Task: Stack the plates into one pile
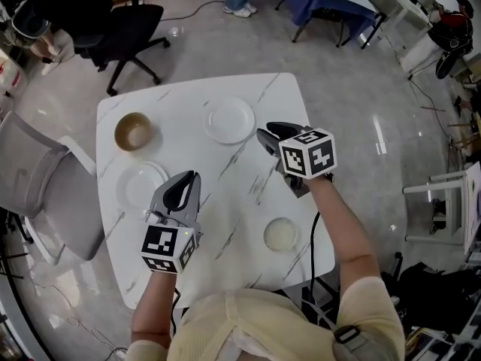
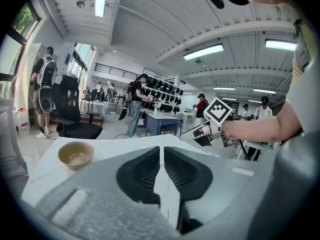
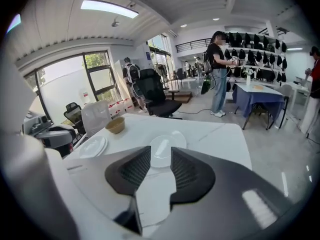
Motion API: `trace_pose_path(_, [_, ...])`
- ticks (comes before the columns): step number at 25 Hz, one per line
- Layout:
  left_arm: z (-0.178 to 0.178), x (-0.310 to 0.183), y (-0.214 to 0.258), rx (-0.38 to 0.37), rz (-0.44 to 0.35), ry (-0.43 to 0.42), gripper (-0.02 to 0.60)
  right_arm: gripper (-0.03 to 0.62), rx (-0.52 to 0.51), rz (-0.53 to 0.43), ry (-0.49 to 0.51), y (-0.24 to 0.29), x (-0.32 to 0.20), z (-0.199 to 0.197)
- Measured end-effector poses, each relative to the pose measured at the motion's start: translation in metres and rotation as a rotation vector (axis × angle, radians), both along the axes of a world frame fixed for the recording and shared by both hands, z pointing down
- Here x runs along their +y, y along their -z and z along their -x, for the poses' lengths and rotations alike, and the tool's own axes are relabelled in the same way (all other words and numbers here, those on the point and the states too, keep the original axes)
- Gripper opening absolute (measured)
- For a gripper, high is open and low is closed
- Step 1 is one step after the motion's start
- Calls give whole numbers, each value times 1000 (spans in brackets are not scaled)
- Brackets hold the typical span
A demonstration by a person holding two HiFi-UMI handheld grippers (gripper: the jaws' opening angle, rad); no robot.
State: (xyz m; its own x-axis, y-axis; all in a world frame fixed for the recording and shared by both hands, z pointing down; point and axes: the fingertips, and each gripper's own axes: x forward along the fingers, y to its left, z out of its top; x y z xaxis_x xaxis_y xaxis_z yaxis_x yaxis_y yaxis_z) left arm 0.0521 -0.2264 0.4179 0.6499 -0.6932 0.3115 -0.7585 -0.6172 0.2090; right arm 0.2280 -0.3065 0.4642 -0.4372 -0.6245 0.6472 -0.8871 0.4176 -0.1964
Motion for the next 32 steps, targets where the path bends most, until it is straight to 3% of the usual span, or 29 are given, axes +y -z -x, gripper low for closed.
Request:
trace_pose_path(14, [-3, -33, -42, -13, 34, 80, 15, 144, -14, 64, -166, -70, -51, -6])
trace_pose_path(32, [3, -45, -65, 10, 76, 92, 14, 149, 6, 131, -308, -97, -67, -10])
